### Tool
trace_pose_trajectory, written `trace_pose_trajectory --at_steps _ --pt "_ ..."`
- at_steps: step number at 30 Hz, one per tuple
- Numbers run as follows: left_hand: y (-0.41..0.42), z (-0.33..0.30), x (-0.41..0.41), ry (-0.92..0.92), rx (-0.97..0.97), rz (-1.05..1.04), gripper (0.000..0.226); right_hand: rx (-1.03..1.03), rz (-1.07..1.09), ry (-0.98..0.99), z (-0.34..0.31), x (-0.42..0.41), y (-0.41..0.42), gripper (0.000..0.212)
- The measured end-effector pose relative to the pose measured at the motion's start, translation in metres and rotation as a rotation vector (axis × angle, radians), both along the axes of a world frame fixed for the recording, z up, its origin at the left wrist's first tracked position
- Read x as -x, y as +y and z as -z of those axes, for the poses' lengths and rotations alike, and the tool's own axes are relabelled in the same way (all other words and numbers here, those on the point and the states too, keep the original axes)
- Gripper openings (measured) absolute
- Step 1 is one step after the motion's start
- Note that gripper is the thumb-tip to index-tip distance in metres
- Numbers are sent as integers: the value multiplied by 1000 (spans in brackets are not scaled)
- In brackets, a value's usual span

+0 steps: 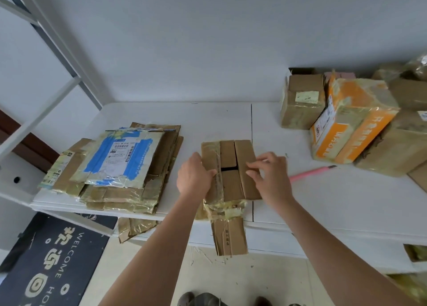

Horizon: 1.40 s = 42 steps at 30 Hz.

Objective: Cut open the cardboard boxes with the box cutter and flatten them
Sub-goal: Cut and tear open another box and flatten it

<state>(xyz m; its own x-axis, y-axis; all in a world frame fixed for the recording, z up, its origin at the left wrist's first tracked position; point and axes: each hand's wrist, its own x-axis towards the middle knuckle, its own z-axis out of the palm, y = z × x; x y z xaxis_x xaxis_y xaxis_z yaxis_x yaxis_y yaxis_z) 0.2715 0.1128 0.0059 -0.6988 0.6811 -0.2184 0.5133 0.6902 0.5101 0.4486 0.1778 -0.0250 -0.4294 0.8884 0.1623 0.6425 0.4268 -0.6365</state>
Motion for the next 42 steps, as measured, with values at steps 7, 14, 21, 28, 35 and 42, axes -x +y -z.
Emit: trace_pose_trajectory --at_steps 7,14,21,28,35,42 --pt "6 -10 -25 261 162 130 49 42 -167 -175 4 -15 -15 73" --pt "11 -18 -18 118 104 122 33 120 -175 -117 2 -18 -15 73" --pt "-11 -42 -4 -532 -172 65 24 178 -133 -144 7 -41 -5 66" --pt "-3 -72 -31 -302 -92 339 31 -237 -28 -219 -26 -50 21 97" --pt "8 -77 -27 -40 -132 389 42 12 -332 -190 -49 -58 17 51" --pt "-3 -53 -23 329 -295 146 36 488 -53 390 -50 -73 21 19"
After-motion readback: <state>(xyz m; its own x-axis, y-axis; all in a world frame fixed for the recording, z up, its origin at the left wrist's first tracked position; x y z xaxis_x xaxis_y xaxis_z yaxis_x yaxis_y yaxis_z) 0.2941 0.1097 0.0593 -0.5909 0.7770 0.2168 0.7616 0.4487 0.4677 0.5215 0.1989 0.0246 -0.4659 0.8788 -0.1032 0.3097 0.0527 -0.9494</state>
